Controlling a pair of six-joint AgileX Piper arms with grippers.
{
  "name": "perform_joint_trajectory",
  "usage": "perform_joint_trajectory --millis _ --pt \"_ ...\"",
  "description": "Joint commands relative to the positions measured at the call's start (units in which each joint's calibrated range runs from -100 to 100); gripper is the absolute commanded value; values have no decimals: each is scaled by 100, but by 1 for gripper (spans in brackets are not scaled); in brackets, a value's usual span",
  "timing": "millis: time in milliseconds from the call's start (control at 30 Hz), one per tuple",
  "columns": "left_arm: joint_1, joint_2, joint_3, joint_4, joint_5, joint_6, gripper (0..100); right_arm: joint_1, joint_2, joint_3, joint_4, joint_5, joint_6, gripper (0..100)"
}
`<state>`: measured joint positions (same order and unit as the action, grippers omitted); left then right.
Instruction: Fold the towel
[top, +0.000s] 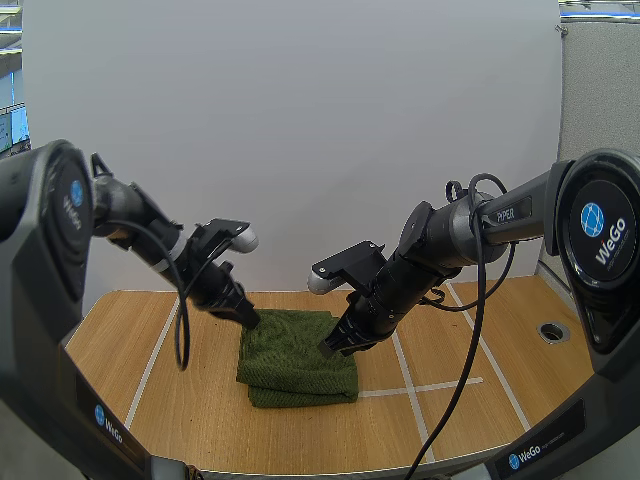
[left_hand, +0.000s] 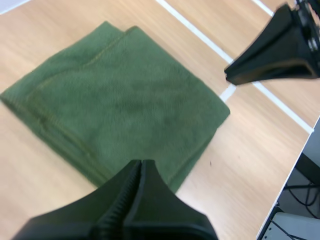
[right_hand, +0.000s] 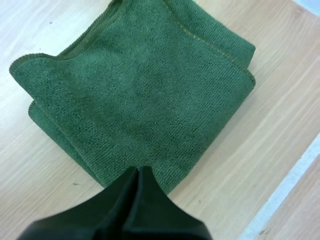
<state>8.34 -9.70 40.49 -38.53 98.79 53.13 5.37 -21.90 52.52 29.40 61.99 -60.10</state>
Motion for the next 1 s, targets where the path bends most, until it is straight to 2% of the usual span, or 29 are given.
perform_joint_trajectory --millis 0,67,467,600,767,967 --pt "262 -978 526 1 121 115 0 -24 -321 19 -127 174 87 0" --pt "297 -1185 542 25 104 115 0 -24 -352 19 -142 210 95 0" --pt "296 -1236 542 40 32 115 0 -24 -362 19 -176 399 255 0" --pt "289 -972 760 -6 -425 259 0 -24 -335 153 -176 251 276 0" --pt "210 -528 1018 -81 -955 529 0 -24 -335 444 -138 -255 257 0" --pt "43 23 1109 -519 -1154 798 0 -24 -335 681 226 -661 -66 0"
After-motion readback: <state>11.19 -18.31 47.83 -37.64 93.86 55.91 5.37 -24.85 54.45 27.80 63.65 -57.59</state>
